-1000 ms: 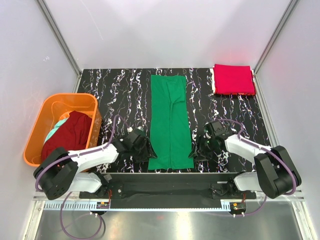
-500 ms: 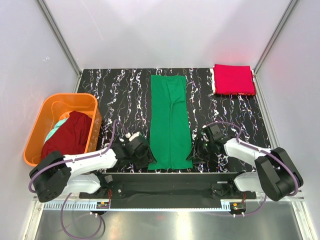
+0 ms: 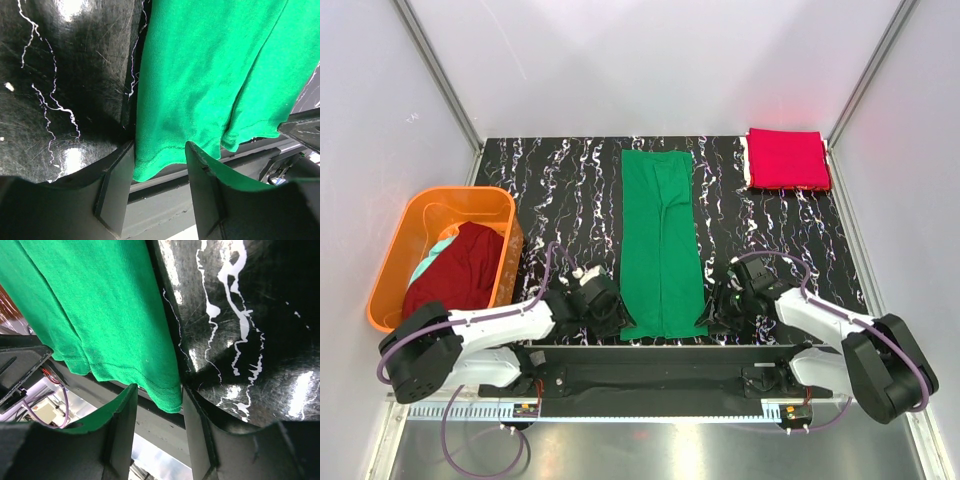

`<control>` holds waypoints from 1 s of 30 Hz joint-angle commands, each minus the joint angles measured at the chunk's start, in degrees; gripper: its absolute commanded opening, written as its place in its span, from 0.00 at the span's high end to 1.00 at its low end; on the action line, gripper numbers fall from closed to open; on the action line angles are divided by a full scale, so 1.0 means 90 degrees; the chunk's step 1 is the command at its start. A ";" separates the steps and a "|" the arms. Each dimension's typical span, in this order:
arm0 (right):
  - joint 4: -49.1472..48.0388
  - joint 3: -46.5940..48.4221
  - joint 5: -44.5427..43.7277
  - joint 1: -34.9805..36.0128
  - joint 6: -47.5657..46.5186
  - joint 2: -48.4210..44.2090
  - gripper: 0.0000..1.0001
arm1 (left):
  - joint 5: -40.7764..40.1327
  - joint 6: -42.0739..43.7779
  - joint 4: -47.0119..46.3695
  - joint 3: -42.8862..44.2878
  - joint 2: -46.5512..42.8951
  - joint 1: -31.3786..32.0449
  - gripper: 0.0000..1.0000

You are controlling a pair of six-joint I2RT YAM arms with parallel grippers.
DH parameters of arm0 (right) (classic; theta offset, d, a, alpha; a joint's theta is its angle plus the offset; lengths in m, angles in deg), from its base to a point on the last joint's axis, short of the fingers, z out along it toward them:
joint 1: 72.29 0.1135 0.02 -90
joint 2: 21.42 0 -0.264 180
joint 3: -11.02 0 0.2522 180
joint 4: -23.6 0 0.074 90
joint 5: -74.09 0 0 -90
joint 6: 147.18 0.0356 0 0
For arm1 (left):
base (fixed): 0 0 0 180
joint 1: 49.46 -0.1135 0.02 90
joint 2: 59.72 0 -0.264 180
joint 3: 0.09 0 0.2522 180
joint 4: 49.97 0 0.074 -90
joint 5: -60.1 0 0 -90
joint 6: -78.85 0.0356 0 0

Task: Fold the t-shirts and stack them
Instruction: Fold the tshirt

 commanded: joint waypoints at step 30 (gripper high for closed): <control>0.0313 0.2398 -0.0209 -0.0656 -0.0682 0.0937 1.00 | 0.0031 0.1609 0.0898 0.1876 0.0058 -0.1319 1.00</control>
